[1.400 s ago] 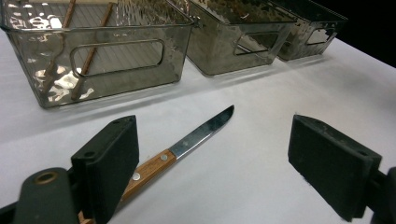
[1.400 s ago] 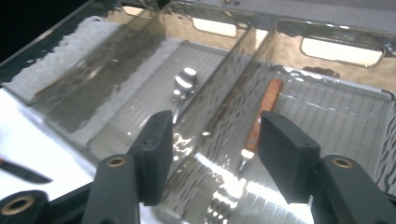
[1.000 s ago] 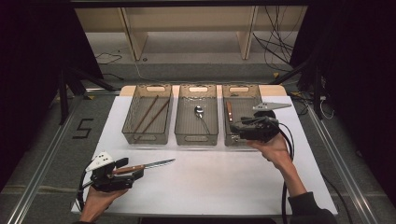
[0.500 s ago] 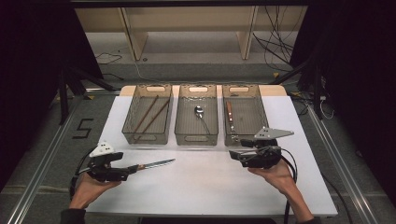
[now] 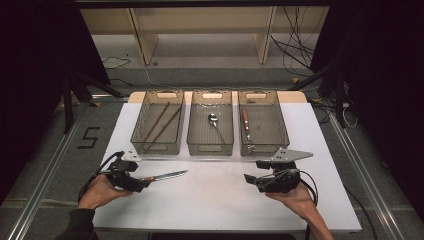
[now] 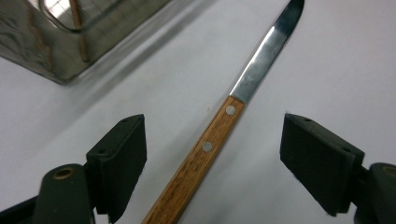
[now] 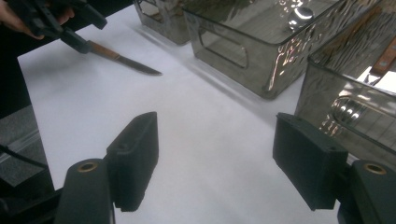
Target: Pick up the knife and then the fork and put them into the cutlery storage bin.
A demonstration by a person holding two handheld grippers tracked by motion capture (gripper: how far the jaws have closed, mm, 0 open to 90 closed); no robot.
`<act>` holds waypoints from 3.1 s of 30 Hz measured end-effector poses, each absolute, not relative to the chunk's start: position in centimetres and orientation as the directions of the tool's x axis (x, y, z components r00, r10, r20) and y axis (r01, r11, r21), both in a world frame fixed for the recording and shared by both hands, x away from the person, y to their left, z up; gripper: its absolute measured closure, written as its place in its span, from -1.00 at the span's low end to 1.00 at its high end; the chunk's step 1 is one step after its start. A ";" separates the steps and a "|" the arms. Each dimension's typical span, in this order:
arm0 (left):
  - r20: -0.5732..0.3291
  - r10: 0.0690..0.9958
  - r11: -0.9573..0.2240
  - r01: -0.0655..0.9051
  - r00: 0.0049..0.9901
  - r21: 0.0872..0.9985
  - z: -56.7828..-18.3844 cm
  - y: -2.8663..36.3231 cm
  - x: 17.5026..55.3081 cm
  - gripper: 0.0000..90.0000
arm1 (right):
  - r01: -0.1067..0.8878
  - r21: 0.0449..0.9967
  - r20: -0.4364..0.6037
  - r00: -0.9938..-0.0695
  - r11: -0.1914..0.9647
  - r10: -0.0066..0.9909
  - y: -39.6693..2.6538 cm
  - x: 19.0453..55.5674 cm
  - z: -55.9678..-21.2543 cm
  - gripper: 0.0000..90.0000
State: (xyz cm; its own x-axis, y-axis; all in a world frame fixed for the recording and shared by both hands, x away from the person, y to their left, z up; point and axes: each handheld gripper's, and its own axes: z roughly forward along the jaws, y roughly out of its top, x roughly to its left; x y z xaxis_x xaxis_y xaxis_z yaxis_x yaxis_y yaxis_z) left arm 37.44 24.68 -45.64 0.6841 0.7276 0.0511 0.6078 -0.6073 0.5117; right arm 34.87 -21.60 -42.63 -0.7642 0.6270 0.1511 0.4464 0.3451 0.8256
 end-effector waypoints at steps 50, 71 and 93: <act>0.057 0.512 -0.806 0.457 0.857 0.376 -46.7 23.9 38.5 0.68 | 0.469 0.815 0.193 -0.773 0.341 0.604 -21.5 34.5 -43.3 -0.27; 0.005 0.477 -0.777 0.420 0.879 0.469 -43.6 22.1 37.0 0.68 | 0.378 0.857 0.121 -0.807 0.349 0.578 -20.3 33.2 -42.4 -0.29; -0.104 0.340 -0.807 0.346 0.935 0.479 -42.4 11.8 37.5 0.68 | 0.053 0.813 -0.261 -0.856 0.579 0.445 -13.2 29.0 -43.5 -0.29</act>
State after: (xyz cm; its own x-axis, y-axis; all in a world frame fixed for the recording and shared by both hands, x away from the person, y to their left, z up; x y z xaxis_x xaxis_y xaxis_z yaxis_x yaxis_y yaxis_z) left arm 37.55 11.77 -42.37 0.9347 0.3398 -0.1039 0.3465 -0.8067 0.4787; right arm 29.01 -13.20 -43.49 -0.8563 0.4455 -0.2613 0.0533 0.5794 0.8133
